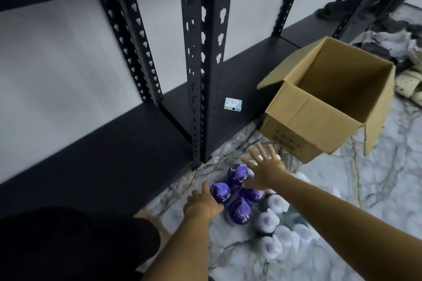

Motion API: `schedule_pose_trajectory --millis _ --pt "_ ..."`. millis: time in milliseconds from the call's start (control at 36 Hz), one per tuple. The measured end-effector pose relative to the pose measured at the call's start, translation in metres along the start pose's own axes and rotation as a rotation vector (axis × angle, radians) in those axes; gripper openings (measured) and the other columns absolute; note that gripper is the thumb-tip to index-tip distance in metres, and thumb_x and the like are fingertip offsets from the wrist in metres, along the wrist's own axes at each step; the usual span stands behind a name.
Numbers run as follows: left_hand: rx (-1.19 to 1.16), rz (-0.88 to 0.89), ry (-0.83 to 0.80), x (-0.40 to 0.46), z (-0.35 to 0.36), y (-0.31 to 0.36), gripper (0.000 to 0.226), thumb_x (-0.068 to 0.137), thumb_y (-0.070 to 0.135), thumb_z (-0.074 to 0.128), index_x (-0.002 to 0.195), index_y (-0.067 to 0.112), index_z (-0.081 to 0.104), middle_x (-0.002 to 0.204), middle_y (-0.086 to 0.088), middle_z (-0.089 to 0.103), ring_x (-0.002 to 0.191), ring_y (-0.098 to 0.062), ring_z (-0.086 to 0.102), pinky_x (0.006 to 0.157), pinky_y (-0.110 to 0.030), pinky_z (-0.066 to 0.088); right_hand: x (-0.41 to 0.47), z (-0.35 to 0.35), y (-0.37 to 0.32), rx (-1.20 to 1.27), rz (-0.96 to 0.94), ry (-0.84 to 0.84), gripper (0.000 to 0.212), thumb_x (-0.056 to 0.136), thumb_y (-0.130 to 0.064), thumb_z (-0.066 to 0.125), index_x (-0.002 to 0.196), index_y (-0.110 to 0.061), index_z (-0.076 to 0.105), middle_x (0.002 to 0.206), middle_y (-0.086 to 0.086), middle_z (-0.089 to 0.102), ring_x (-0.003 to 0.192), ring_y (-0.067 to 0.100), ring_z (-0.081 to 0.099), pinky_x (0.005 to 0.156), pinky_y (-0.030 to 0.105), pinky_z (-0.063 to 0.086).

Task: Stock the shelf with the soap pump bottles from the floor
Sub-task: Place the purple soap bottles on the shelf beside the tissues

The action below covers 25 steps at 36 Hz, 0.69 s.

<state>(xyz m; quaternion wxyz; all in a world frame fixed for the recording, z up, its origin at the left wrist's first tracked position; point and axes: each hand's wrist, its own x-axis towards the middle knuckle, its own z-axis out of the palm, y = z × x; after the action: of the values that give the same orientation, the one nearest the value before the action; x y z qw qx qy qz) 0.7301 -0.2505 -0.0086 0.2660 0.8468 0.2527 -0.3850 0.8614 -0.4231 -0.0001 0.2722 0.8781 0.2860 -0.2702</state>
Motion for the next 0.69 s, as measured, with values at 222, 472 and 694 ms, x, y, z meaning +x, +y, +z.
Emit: schedule_pose_trajectory --millis 222,472,694 --pt "-0.098 -0.019 -0.021 0.028 0.023 -0.009 0.102 0.088 0.049 0.061 0.157 0.03 -0.012 0.158 -0.015 0.022 0.14 -0.034 0.032 0.11 -0.043 0.037 0.026 0.007 -0.005 -0.087 -0.098 0.019 0.104 0.082 -0.087 0.031 0.157 -0.032 -0.016 0.165 0.007 -0.02 0.149 0.033 -0.024 0.118 0.061 -0.013" --pt "-0.128 0.112 0.106 0.052 0.042 -0.003 0.095 0.087 0.039 0.067 0.158 0.034 0.003 0.153 -0.006 0.035 0.132 -0.029 0.045 0.101 -0.04 0.046 0.055 0.002 -0.009 0.13 -0.182 0.016 0.113 0.073 -0.075 0.067 0.159 -0.035 0.005 0.168 0.005 0.002 0.154 0.032 -0.004 0.121 0.06 -0.002" --pt "-0.151 0.149 0.19 0.062 0.042 0.003 0.082 0.08 0.038 0.07 0.15 0.034 0.027 0.141 0.003 0.048 0.126 -0.022 0.051 0.094 -0.036 0.05 0.073 0.01 -0.024 0.14 -0.284 0.092 0.102 0.069 -0.058 0.08 0.153 -0.032 0.029 0.158 0.0 0.034 0.148 0.026 0.021 0.12 0.056 0.013"
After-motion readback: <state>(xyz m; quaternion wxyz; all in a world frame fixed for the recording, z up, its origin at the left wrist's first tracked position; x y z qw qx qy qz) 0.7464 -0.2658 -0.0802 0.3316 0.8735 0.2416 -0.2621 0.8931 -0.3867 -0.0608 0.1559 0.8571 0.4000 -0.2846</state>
